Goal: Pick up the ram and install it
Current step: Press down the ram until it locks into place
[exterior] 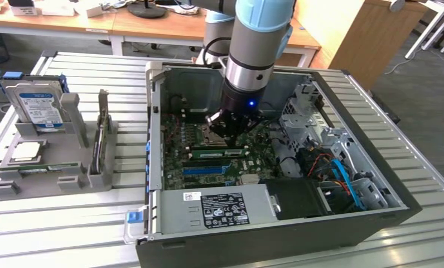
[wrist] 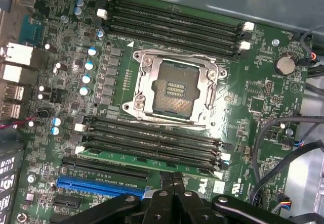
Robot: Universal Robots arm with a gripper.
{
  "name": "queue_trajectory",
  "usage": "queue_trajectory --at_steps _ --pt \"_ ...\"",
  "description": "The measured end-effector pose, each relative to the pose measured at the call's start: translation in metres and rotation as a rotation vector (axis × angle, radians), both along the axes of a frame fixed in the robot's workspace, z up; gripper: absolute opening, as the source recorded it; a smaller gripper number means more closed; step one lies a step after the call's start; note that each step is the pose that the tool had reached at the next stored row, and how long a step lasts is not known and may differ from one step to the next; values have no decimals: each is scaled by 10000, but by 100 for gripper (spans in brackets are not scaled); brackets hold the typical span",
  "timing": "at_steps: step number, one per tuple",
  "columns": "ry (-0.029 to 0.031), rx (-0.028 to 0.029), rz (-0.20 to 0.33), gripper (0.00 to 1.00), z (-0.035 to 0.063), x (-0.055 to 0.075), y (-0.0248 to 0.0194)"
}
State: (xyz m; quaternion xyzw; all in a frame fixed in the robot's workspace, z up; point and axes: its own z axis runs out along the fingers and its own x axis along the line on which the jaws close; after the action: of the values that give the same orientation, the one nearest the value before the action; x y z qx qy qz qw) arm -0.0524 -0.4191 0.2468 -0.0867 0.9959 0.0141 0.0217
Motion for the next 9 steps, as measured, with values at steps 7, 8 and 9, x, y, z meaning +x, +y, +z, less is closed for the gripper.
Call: queue_trajectory --at_steps 7,8,9 --pt "28 232 -167 11 0 -33 0" --pt "28 257 -171 11 0 -45 0" --pt "29 271 -171 11 0 -52 0"
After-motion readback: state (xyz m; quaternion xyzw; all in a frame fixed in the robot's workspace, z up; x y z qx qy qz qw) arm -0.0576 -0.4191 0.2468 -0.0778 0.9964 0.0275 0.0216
